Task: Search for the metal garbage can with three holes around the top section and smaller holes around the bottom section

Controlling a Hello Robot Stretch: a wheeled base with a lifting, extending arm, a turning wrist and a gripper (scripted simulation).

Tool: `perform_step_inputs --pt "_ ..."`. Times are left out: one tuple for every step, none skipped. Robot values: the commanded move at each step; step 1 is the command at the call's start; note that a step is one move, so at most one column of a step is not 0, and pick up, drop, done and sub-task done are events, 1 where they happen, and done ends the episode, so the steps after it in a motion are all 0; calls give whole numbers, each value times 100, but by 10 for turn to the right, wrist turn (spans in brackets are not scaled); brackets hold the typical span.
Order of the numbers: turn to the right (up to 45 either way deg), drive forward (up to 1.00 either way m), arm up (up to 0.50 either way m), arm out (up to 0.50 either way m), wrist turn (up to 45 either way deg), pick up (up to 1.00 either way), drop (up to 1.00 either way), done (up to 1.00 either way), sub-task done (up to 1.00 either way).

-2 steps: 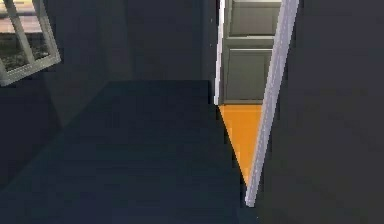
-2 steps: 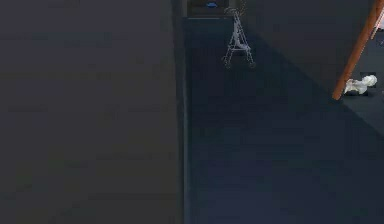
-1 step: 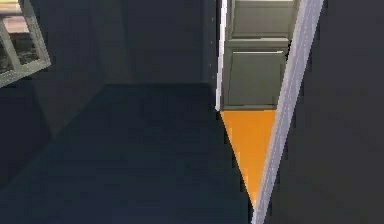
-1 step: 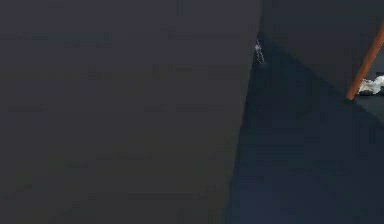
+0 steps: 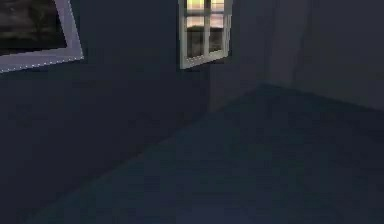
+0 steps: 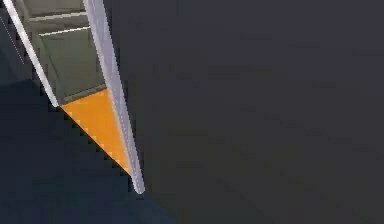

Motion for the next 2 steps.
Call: perform_step_inputs --pt "-450 0 0 0 0 0 0 0 0" --pt "0 5 0 0 0 0 0 0 0"
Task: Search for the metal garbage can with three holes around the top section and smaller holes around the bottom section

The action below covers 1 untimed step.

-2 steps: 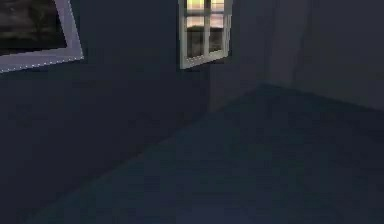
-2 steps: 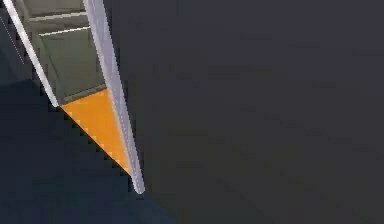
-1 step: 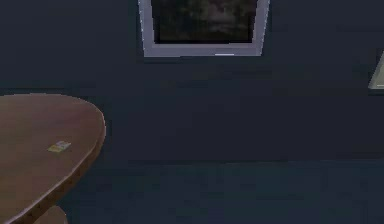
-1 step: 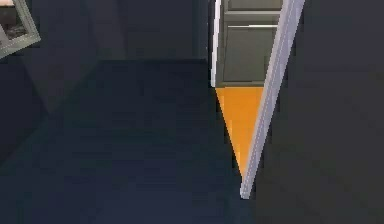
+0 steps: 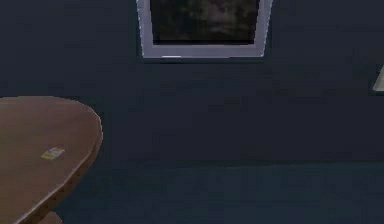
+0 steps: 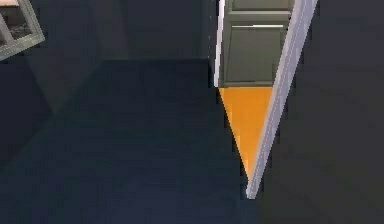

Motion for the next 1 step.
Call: perform_step_inputs --pt "450 0 0 0 0 0 0 0 0"
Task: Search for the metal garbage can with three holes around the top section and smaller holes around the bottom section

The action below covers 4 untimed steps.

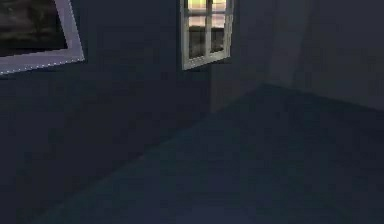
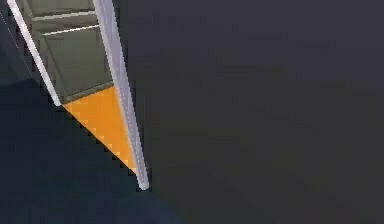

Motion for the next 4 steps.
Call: perform_step_inputs --pt "390 0 0 0 0 0 0 0 0" --pt "0 100 0 0 0 0 0 0 0" --pt "120 0 0 0 0 0 0 0 0" --pt "0 20 0 0 0 0 0 0 0"
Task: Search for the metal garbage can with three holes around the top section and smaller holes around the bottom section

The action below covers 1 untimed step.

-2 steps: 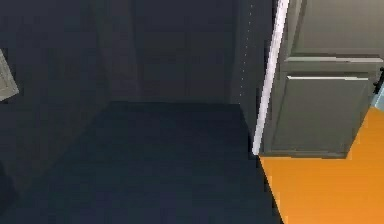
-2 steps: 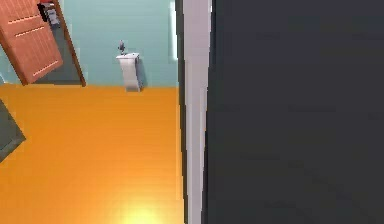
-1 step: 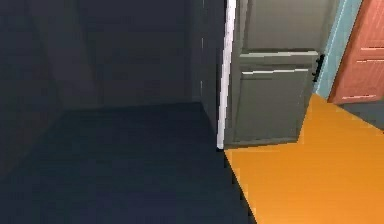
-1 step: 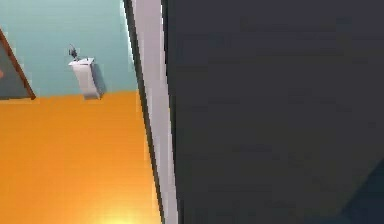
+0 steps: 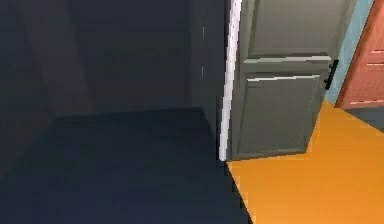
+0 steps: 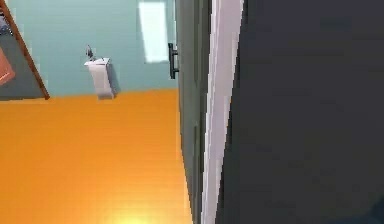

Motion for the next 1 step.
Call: perform_step_inputs --pt "330 0 0 0 0 0 0 0 0"
